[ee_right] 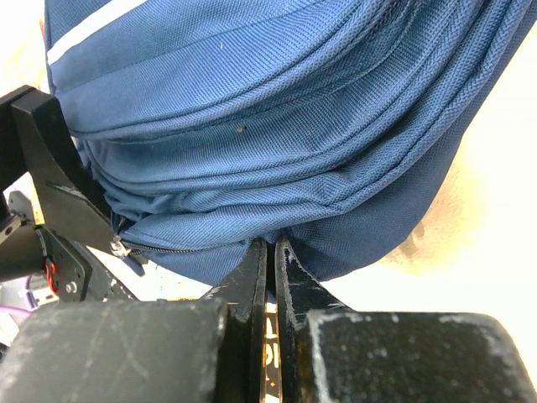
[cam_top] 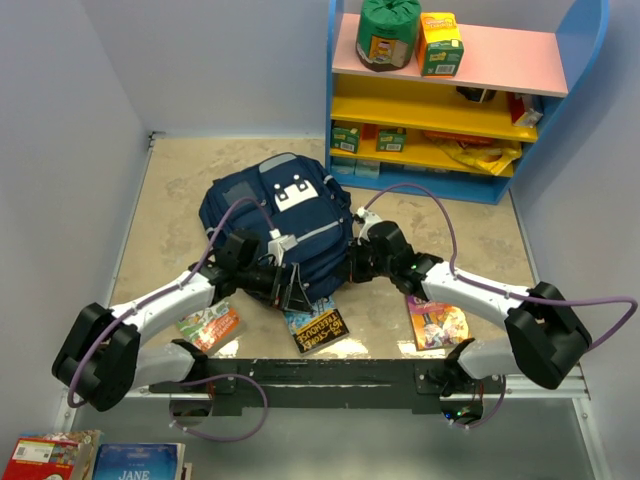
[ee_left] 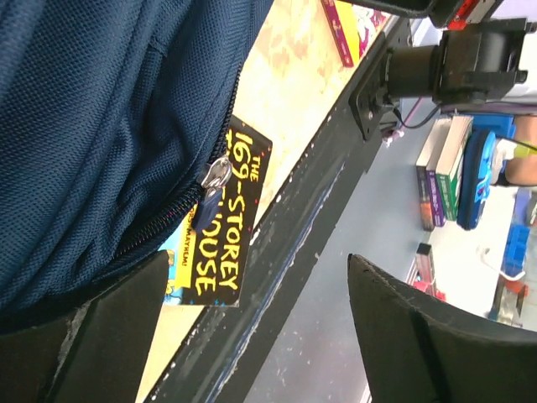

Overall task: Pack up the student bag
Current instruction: Unzip the student bag at the center of the board.

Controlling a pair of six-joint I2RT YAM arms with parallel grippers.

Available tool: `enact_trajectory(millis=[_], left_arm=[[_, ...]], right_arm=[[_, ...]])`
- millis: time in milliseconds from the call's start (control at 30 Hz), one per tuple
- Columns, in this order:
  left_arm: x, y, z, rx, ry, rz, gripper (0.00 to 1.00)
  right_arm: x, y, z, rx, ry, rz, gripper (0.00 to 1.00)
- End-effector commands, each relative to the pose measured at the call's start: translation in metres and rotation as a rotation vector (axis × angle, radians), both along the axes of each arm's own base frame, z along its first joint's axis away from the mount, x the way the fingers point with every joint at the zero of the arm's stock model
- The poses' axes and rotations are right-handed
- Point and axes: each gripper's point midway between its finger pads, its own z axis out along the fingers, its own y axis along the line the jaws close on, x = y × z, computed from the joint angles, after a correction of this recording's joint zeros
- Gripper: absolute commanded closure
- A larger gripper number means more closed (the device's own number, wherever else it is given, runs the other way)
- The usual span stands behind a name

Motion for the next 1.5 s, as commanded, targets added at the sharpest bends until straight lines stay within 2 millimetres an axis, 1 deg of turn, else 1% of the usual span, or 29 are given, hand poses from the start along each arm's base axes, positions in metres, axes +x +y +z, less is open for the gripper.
enact_trajectory(millis=[0,67,100,133,200,233,300,333,400,433,533,567,667,867,1000,1067,1100,1167,1200,1267,1300,1367,1400,1433,1467], left_arm=[[0.032,-0.004,0.002,-0.024,-0.105,0.098,0.08],[0.036,-0.005,-0.001,-0.021,-0.116,0.112,0.08],[0.044,-0.008,0.003,-0.039,-0.150,0.120,0.09],[0.046,-0.009,0.003,-0.039,-0.159,0.124,0.11],[0.056,-0.012,0.013,-0.051,-0.210,0.132,0.16],[0.061,-0.011,0.016,-0.048,-0.234,0.145,0.23],[0.069,-0.010,0.024,-0.056,-0.285,0.154,0.31],[0.072,-0.009,0.026,-0.054,-0.301,0.163,0.38],[0.075,-0.007,0.028,-0.050,-0.339,0.158,0.44],[0.078,-0.006,0.029,-0.047,-0.358,0.156,0.49],[0.083,-0.004,0.032,-0.051,-0.382,0.164,0.51],[0.087,-0.005,0.037,-0.064,-0.399,0.166,0.52],[0.088,-0.007,0.042,-0.088,-0.406,0.161,0.53],[0.084,-0.006,0.036,-0.093,-0.398,0.159,0.53],[0.087,-0.008,0.042,-0.116,-0.412,0.164,0.55],[0.088,-0.010,0.045,-0.133,-0.417,0.160,0.61],[0.088,-0.011,0.046,-0.137,-0.418,0.160,0.68],[0.086,-0.010,0.045,-0.135,-0.418,0.156,0.74],[0.086,-0.010,0.044,-0.130,-0.416,0.152,0.81],[0.082,-0.007,0.041,-0.117,-0.422,0.142,0.87],[0.082,-0.006,0.041,-0.113,-0.424,0.142,0.92],[0.082,-0.003,0.039,-0.095,-0.434,0.142,0.99],[0.083,-0.001,0.039,-0.086,-0.437,0.146,1.00],[0.081,0.003,0.035,-0.061,-0.433,0.137,1.00],[0.082,0.003,0.039,-0.056,-0.445,0.125,1.00]], right_arm=[[0.016,0.018,0.052,0.109,-0.106,0.010,1.00],[0.015,0.020,0.056,0.123,-0.109,0.014,1.00],[0.015,0.020,0.057,0.129,-0.108,0.014,1.00],[0.015,0.021,0.059,0.134,-0.110,0.017,1.00],[0.014,0.022,0.059,0.138,-0.108,0.019,1.00],[0.013,0.022,0.059,0.139,-0.104,0.022,1.00],[0.012,0.022,0.058,0.141,-0.101,0.027,1.00],[0.011,0.022,0.058,0.141,-0.098,0.026,1.00],[0.010,0.022,0.058,0.144,-0.095,0.031,1.00],[0.009,0.021,0.057,0.145,-0.093,0.031,1.00],[0.006,0.023,0.056,0.154,-0.086,0.040,1.00],[0.007,0.023,0.057,0.160,-0.088,0.038,1.00],[0.005,0.024,0.057,0.169,-0.084,0.040,1.00],[0.004,0.026,0.064,0.186,-0.093,0.043,1.00],[0.000,0.028,0.064,0.190,-0.090,0.051,1.00],[-0.002,0.028,0.063,0.192,-0.086,0.050,1.00],[-0.002,0.029,0.062,0.191,-0.084,0.049,1.00],[-0.003,0.029,0.062,0.189,-0.084,0.045,1.00],[-0.001,0.028,0.064,0.187,-0.089,0.038,1.00],[-0.001,0.026,0.064,0.181,-0.090,0.032,1.00],[-0.001,0.026,0.064,0.179,-0.089,0.029,1.00],[0.000,0.024,0.061,0.166,-0.086,0.022,1.00],[-0.001,0.023,0.059,0.158,-0.083,0.020,1.00],[0.001,0.020,0.057,0.147,-0.090,0.009,1.00],[0.001,0.018,0.053,0.131,-0.085,0.005,1.00]])
